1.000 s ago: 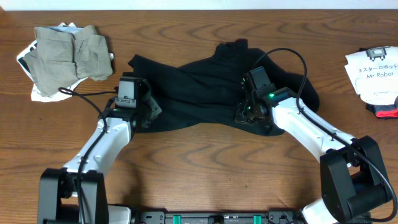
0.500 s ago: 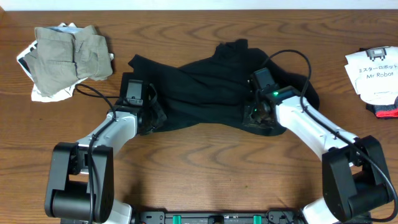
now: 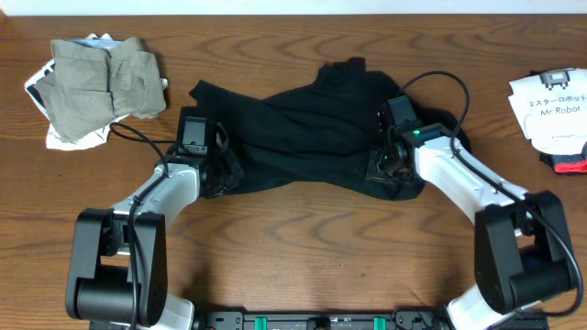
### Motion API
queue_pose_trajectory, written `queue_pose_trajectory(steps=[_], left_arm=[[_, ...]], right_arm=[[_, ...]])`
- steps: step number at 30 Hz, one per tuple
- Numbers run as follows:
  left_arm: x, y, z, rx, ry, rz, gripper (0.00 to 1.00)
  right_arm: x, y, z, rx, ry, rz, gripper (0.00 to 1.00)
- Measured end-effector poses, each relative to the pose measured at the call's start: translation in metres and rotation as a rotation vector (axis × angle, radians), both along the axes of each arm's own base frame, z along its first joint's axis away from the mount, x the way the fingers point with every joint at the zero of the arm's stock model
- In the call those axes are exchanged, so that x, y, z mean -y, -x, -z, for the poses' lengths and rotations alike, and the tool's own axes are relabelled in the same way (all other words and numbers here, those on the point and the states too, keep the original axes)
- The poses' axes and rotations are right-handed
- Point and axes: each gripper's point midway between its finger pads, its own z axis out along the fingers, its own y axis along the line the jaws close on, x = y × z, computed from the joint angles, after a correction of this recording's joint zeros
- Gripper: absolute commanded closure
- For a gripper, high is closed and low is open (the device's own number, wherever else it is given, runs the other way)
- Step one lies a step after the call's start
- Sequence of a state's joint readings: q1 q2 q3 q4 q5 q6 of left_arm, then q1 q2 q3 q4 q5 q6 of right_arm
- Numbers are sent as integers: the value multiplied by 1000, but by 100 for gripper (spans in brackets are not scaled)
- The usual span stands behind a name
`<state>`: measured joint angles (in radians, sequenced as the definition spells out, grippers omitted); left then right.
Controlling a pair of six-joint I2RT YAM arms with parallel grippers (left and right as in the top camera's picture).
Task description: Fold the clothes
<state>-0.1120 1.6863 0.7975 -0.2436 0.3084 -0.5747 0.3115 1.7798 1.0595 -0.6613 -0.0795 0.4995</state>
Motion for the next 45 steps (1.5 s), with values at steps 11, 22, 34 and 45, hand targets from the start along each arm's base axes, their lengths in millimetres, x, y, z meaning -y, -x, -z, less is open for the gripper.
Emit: queue_pose_trajectory(steps=[11, 22, 34, 45], left_arm=[[-7, 5, 1, -20, -25, 38, 94], [-32, 6, 1, -46, -8, -19, 94], [-35, 27, 2, -134, -12, 13, 94], [-27, 67, 2, -299, 45, 37, 94]], right_arm=[[25, 9, 14, -86, 42, 59, 99], [69, 4, 15, -108, 36, 155, 99], [105, 8, 14, -147, 3, 275, 99], [135, 21, 15, -193, 57, 346, 99]])
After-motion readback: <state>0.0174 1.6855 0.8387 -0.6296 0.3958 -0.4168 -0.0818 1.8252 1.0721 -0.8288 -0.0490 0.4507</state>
